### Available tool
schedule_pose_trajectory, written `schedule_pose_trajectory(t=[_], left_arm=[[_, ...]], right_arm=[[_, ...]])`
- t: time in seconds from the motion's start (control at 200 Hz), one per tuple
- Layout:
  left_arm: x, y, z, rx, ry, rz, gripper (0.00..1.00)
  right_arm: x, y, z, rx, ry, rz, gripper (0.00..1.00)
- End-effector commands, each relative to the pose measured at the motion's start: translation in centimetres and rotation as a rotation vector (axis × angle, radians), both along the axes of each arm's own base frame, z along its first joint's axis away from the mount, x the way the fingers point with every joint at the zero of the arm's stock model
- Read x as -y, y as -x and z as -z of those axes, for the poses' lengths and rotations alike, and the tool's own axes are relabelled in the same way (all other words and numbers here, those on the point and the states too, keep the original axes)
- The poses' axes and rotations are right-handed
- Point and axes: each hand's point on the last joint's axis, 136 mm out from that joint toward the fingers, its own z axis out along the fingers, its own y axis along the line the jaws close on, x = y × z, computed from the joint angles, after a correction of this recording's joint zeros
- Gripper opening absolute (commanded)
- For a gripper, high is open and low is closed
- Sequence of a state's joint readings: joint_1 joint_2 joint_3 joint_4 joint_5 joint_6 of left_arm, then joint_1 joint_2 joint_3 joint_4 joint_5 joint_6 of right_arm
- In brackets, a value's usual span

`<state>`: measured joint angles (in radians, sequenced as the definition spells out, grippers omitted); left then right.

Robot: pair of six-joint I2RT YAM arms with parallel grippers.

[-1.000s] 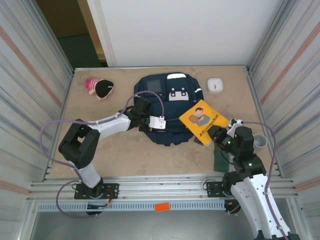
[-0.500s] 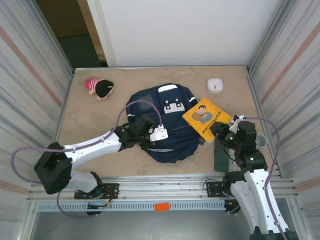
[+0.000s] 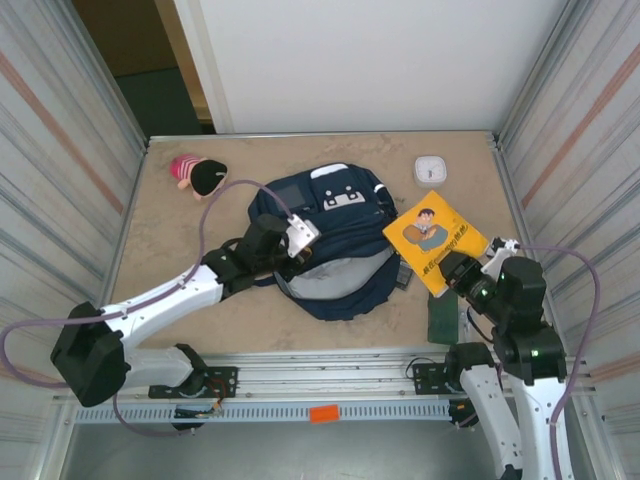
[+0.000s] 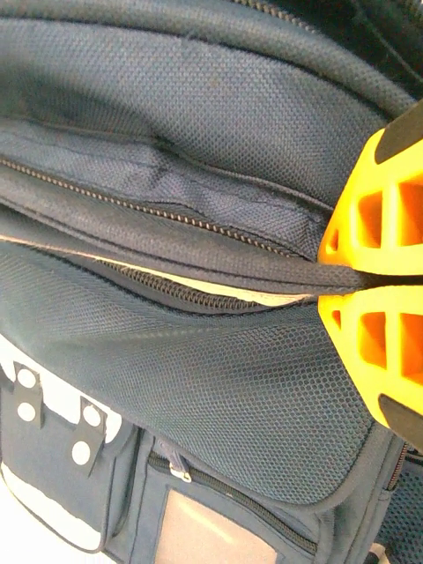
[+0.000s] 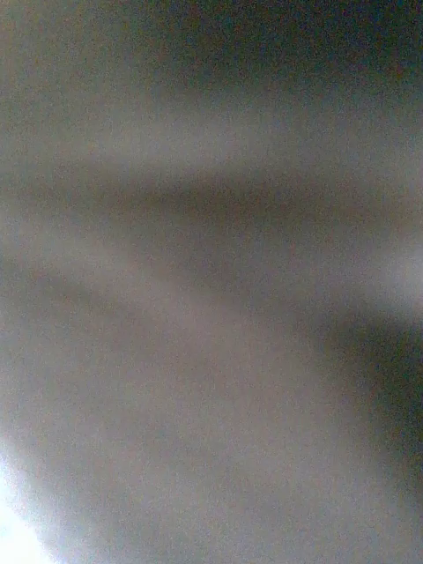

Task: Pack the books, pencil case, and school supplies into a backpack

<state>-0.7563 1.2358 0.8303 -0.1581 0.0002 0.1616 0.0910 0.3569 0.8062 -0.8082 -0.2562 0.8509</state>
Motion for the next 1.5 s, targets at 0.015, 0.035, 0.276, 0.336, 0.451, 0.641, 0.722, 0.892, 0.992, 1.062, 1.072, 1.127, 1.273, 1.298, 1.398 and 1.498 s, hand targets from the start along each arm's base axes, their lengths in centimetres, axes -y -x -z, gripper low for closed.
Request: schedule_pose_trajectory(t=[0.015,0.035,0.276,0.336,0.451,0.641,0.722,0.892,0.992,1.062,1.072,1.127,1.273,1.298,1.398,1.498], left_arm=[[-0.1,-2.4,-7.7,0.095,0.261,-0.105,0.0],[-0.2,-2.6,-7.9,0.096,0.27,-0.11,0.0],[0.1,-2.5,-10.2,0.105,0.361,-0.084,0.0],[0.2,-2.4,-10.5,0.104,0.379,-0.066,0.0],[0.4,-2.5,-10.8,0.086,0.431,-0.036,0.0],[-0.2,-2.8,-11.0,0.085,0.447,-0.041,0.0],[-0.4,-2.9,-11.2,0.086,0.464,-0.033,0.0],[-0.6,-3.2,-11.4,0.087,0.492,-0.01,0.0],[-0.5,-3.1,-11.9,0.088,0.513,0.022,0.0],[-0.5,-3.0,-12.3,0.088,0.528,0.039,0.0],[-0.5,-3.0,-12.4,0.088,0.53,0.041,0.0],[-0.3,-2.8,-12.7,0.087,0.535,0.056,0.0],[-0.2,-2.6,-13.2,0.094,0.539,0.088,0.0],[-0.2,-2.5,-13.3,0.096,0.538,0.092,0.0],[-0.3,-2.5,-13.4,0.099,0.538,0.102,0.0],[-0.5,-2.6,-13.3,0.101,0.534,0.1,0.0]], right_arm=[[0.7,1.4,0.0,0.017,0.022,0.027,0.0],[0.4,1.4,0.3,0.006,0.01,0.013,0.0],[-3.2,-0.5,2.5,-0.055,-0.172,-0.129,0.0],[-4.0,-1.0,2.9,-0.052,-0.224,-0.155,0.0],[-5.5,-2.5,3.2,-0.017,-0.306,-0.184,0.0],[-9.8,-5.2,3.9,0.048,-0.304,-0.244,0.0],[-11.8,-6.4,3.9,0.072,-0.343,-0.242,0.0],[-15.7,-9.5,4.1,0.106,-0.364,-0.254,0.0],[-17.9,-11.4,4.7,0.124,-0.386,-0.235,0.0],[-19.5,-12.3,5.2,0.113,-0.363,-0.229,0.0],[-19.6,-12.5,5.3,0.11,-0.356,-0.225,0.0],[-20.5,-13.3,6.2,0.088,-0.331,-0.202,0.0],[-22.6,-15.3,6.4,0.125,-0.374,-0.177,0.0],[-22.9,-15.5,6.4,0.13,-0.377,-0.177,0.0],[-23.7,-16.6,7.2,0.12,-0.379,-0.142,0.0],[-24.2,-17.4,8.1,0.114,-0.407,-0.114,0.0]])
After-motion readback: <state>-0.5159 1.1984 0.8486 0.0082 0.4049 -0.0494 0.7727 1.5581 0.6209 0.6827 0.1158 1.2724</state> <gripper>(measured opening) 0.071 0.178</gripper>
